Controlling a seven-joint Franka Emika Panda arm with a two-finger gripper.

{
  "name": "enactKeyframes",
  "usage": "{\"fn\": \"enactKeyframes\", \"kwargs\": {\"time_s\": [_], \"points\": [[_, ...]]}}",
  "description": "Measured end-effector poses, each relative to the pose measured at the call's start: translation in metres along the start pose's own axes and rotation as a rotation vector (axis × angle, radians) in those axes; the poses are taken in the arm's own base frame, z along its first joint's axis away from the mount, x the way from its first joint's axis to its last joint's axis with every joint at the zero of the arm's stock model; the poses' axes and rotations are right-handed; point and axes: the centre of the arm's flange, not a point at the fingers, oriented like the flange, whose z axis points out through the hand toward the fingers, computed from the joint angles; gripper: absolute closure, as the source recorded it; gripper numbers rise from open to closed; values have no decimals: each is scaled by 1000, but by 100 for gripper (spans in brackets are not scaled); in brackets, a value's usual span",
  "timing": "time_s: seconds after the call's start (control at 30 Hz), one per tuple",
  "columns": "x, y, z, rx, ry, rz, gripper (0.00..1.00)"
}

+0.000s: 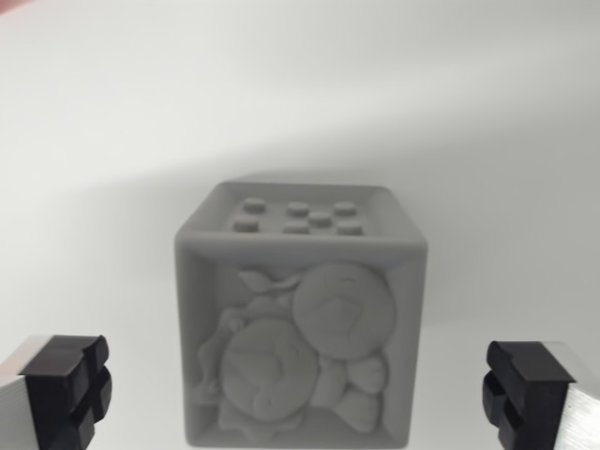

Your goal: Destack cube

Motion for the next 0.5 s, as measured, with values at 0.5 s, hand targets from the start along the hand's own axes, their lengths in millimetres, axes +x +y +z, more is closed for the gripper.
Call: {"fn": "enactKeyframes", "kwargs": {"time_s": [0.5], "points": [[0,0,-56,3,2,-1,0]]}}
